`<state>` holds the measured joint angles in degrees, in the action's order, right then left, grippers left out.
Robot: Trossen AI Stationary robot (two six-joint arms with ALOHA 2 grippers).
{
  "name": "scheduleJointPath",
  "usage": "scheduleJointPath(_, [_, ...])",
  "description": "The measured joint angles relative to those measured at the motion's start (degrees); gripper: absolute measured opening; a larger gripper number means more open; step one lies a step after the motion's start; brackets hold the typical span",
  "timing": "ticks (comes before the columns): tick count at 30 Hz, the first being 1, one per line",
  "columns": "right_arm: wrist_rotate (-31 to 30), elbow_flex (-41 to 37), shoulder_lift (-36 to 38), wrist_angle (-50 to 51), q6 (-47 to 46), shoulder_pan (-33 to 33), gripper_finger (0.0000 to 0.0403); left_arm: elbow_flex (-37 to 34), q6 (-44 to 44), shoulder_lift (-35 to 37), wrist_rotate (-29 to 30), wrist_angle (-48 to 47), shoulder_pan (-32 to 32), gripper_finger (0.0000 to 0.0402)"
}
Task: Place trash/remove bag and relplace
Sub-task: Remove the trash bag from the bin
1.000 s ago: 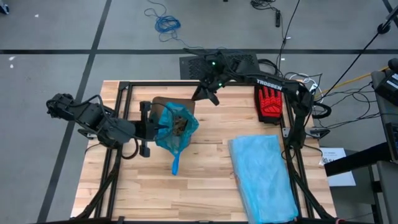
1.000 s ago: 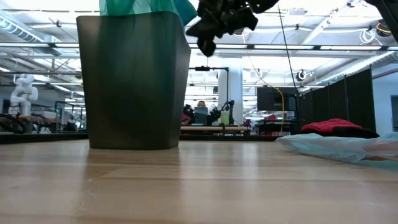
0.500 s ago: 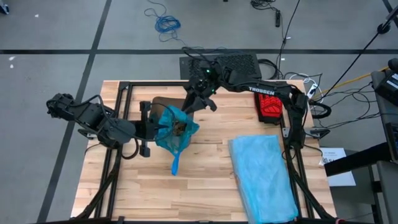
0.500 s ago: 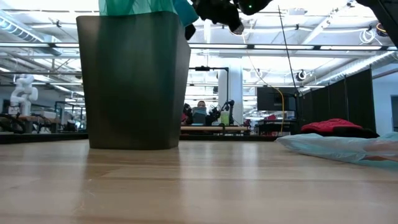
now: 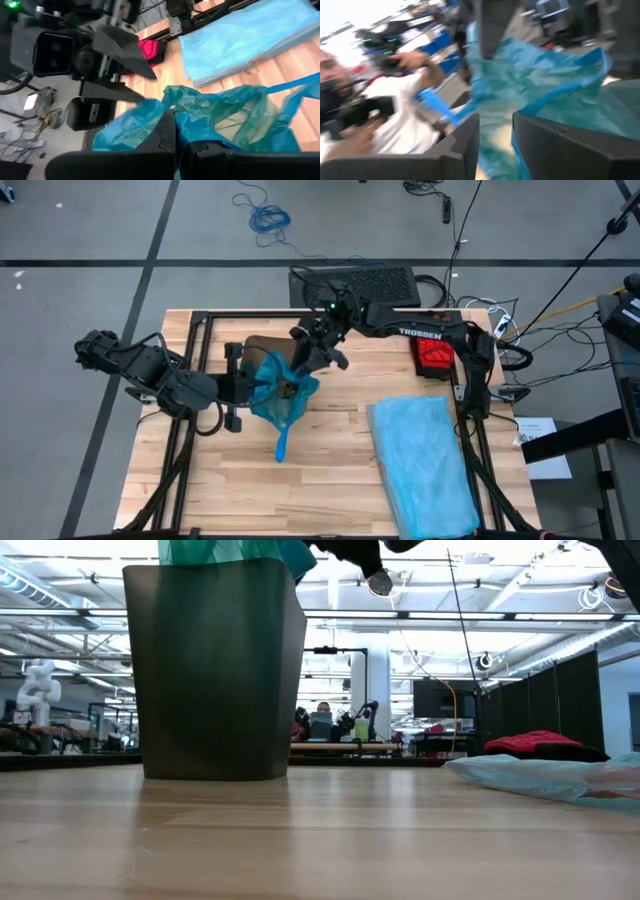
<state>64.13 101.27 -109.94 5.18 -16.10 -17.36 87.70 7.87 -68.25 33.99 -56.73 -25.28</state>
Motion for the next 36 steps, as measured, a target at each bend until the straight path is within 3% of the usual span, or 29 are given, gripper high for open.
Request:
scheduleJointPath(7, [-13.1,0.0,0.1,1.6,4.5,2.8,0.001,0.0,-0.1,0.0,4.0,0.0,0.0,0.0])
scheduleJointPath(25, [-36.6,0.0,14.0,18.3,22.9,4.2,0.0,0.5,-1.6,0.0,7.1,-2.4,0.0,0.0])
scheduleJointPath(36, [-51.7,0.0,17.4,25.2,33.4,10.3,0.0,2.7,-1.6,0.0,16.9,-2.5,0.0,0.0])
